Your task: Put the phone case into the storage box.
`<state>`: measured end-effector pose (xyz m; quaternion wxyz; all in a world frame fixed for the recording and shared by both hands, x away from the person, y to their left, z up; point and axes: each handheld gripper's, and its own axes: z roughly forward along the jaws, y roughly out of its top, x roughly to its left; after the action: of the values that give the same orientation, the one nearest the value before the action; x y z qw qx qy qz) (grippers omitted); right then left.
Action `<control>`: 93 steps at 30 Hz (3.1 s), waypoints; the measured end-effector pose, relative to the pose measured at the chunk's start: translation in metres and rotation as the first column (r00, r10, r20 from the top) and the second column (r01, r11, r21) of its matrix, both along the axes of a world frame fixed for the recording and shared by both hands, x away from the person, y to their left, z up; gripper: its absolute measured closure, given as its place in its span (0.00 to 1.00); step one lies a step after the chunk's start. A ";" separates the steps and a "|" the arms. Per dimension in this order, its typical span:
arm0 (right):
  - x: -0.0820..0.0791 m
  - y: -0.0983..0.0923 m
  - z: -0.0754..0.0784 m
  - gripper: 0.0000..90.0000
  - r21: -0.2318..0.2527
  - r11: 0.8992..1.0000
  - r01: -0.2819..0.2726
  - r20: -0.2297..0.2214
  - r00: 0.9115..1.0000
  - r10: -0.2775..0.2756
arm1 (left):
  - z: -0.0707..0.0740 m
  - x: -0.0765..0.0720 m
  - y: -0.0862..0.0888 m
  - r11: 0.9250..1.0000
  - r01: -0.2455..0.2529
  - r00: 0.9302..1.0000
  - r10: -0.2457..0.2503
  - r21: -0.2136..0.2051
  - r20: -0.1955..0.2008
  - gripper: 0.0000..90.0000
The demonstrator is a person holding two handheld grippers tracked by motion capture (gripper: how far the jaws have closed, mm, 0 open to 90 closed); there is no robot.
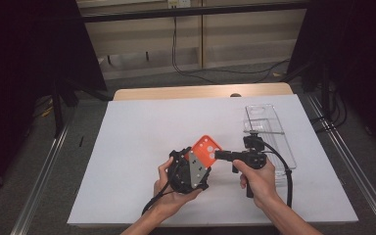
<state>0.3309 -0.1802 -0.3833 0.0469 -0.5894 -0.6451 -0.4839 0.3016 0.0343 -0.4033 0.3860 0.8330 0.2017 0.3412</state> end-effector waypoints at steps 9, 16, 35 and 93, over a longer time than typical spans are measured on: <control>0.000 -0.002 -0.003 0.90 0.046 0.999 -0.002 -0.016 1.000 0.003 | -0.004 0.003 0.000 1.000 -0.002 1.000 0.003 0.006 -0.005 0.17; 0.001 -0.003 -0.003 0.90 0.043 0.999 -0.007 -0.014 1.000 0.007 | -0.005 0.006 0.001 1.000 0.006 1.000 -0.006 -0.015 -0.027 0.16; -0.002 -0.008 0.007 0.91 0.034 0.999 -0.012 0.063 0.998 0.010 | -0.002 0.011 0.004 0.994 0.007 0.993 -0.020 -0.109 -0.120 0.05; 0.004 -0.042 0.016 0.91 -0.050 0.996 0.077 0.216 0.974 -0.064 | 0.004 0.018 0.099 0.872 -0.033 0.995 -0.015 -0.489 -0.094 0.04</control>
<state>0.3346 -0.2226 -0.3673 -0.0572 -0.5574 -0.6389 -0.5270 0.3195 0.1329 -0.3992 0.5728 0.7223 0.3036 0.2408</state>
